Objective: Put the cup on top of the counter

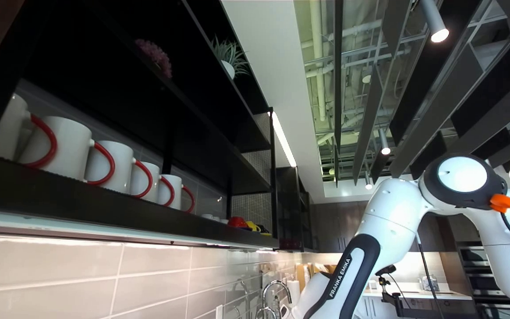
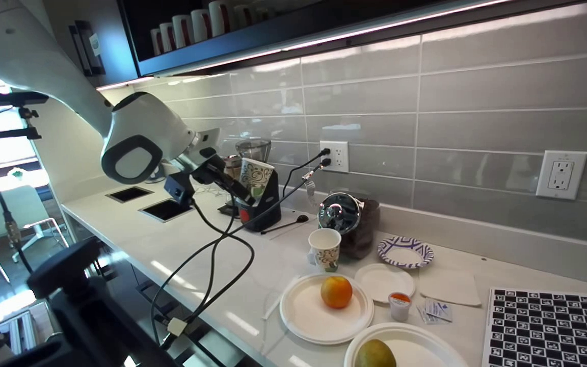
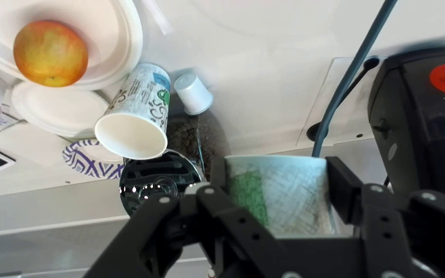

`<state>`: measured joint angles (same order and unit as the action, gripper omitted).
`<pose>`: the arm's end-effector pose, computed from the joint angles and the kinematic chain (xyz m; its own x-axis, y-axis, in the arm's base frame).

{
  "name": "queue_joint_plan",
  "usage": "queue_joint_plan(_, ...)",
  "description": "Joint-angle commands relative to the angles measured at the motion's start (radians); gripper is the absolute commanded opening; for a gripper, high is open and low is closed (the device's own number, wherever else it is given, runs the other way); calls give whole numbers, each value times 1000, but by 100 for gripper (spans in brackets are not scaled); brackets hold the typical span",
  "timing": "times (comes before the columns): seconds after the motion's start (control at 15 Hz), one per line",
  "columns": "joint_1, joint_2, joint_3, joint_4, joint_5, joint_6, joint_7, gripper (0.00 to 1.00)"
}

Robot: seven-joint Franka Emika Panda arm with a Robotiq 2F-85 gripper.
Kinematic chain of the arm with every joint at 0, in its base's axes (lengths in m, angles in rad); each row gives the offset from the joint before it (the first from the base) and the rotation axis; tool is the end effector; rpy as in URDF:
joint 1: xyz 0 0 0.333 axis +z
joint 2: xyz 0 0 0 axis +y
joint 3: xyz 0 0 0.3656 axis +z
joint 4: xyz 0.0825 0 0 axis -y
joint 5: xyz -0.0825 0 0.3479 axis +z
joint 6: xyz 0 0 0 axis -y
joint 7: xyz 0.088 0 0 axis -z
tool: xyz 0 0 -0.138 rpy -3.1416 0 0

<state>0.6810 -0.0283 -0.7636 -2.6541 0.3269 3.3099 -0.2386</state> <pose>0.4617 -0.0745 0.3803 0.7693 -0.1598 0.6186 -0.1806 -0.9831 -0.0293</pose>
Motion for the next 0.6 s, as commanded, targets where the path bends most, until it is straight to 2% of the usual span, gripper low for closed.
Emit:
queue_joint_plan(0.0,-230,-4,240,-23,-62,-70,176,39)
queue_joint_plan(0.07,-306,9,323,-17,-65,-85,215,39)
queue_joint_plan(0.13,-153,18,194,-4,9,-105,185,39)
queue_joint_plan(0.2,-182,34,226,7,33,-113,186,39)
queue_joint_plan(0.27,-178,39,223,11,55,-120,175,39)
queue_joint_plan(0.33,-196,15,233,-11,7,-98,170,64)
queue_joint_plan(0.53,-192,23,232,-10,25,-102,170,64)
